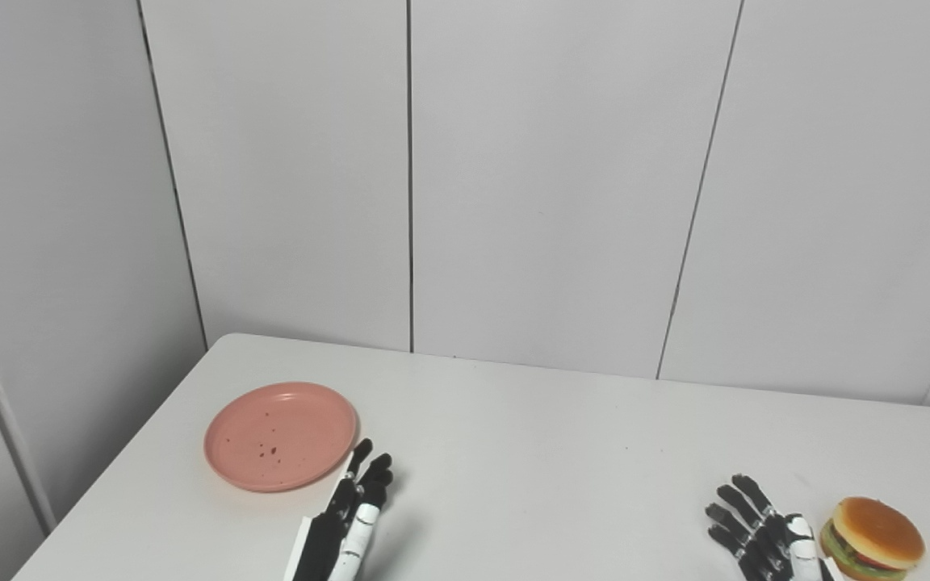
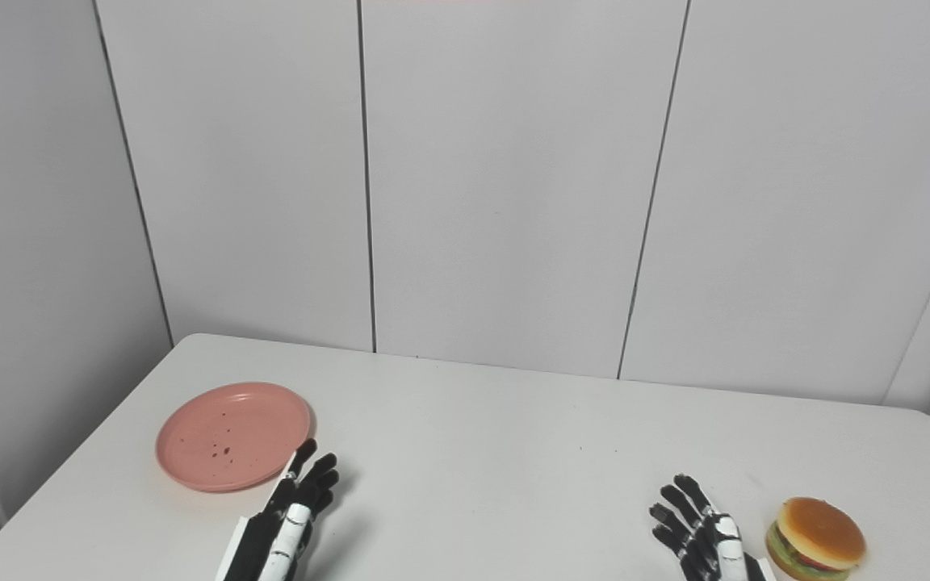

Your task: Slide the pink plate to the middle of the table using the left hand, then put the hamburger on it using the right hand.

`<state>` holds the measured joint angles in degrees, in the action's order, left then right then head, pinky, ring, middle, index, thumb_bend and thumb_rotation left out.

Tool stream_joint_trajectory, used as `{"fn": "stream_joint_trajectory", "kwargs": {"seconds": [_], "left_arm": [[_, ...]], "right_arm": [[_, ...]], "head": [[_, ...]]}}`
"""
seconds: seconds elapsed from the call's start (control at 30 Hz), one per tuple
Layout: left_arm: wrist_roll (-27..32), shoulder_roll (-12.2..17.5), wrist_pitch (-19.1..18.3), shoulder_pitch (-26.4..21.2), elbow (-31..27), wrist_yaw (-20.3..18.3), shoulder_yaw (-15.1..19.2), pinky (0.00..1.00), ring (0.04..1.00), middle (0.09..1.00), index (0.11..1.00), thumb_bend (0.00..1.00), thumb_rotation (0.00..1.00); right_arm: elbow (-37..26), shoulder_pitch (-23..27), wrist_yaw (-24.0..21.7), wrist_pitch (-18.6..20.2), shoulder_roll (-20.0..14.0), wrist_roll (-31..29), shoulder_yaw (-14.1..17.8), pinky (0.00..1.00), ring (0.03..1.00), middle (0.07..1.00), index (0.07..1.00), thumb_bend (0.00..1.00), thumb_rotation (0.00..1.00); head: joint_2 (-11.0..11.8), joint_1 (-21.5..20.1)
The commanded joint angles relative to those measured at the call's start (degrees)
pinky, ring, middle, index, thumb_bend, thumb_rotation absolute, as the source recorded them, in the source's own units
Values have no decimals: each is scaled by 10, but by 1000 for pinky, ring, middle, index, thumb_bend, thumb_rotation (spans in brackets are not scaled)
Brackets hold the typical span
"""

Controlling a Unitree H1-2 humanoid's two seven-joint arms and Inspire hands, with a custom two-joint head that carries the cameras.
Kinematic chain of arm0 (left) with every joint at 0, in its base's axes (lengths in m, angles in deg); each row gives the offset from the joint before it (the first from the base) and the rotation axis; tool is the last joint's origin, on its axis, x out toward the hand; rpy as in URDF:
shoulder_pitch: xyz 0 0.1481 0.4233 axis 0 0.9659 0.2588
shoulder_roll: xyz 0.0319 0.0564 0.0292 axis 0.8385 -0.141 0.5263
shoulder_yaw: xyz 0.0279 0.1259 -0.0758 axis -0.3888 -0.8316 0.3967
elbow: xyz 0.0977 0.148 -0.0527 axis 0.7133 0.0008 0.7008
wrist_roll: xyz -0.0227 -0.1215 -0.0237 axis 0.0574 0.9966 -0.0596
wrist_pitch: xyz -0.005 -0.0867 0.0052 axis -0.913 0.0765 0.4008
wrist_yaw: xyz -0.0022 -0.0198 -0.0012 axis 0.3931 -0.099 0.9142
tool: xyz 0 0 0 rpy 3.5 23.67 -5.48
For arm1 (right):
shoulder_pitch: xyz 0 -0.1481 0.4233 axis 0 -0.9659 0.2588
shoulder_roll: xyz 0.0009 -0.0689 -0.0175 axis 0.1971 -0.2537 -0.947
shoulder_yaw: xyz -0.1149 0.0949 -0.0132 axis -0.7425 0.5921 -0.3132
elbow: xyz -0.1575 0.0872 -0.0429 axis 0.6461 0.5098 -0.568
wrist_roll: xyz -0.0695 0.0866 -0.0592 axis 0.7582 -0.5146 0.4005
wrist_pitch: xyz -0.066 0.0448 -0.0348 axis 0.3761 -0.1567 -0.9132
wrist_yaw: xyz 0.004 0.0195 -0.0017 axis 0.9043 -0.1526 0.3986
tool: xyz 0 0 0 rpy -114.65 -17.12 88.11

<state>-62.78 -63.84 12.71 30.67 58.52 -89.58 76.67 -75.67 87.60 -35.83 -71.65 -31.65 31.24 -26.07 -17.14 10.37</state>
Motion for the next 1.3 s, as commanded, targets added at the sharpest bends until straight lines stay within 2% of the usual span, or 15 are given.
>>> {"fn": "stream_joint_trajectory", "kwargs": {"seconds": [0.0,0.1,0.23,0.33,0.47,0.57,0.83,0.97,1.07,1.27], "left_arm": [[1,16,-2,-46,-44,7,14,913,887,883,897,843,808],[-5,35,-12,-84,-69,9,29,917,881,880,893,840,823],[-3,69,-18,-131,-71,7,49,907,877,875,903,860,829],[0,106,-7,-171,-54,0,64,881,842,860,885,880,811],[-10,142,-8,-207,-24,2,75,861,844,858,860,904,827],[-15,167,1,-229,8,4,84,869,857,867,873,943,834],[-28,212,62,-276,128,14,106,903,854,852,845,949,848],[-43,246,114,-299,219,17,110,902,877,868,872,983,874],[-41,267,131,-317,280,24,117,910,872,860,867,996,874],[-1,306,181,-358,418,-11,129,942,935,899,878,1000,861]], "right_arm": [[53,-34,3,-34,10,0,7,835,824,864,877,793,1000],[58,-32,6,-45,15,1,6,820,813,858,874,800,1000],[55,-33,12,-46,19,6,1,803,800,850,871,794,1000],[50,-34,15,-38,22,9,-1,794,798,843,855,799,1000],[49,-35,15,-38,23,11,-5,799,802,845,853,795,1000],[47,-36,15,-36,24,9,-5,796,798,842,846,798,1000],[52,-34,11,-38,23,7,-4,787,794,836,843,788,1000],[53,-36,11,-41,23,11,-6,784,790,830,840,790,1000],[54,-37,7,-43,22,8,-6,785,790,831,841,786,1000],[50,-39,4,-40,20,7,-8,782,791,833,844,793,1000]], "head": [[0,-3],[0,-9],[-1,-15],[-1,-17],[0,-20],[-1,-21],[-1,-23],[-1,-26],[-2,-27],[-8,-28]]}}
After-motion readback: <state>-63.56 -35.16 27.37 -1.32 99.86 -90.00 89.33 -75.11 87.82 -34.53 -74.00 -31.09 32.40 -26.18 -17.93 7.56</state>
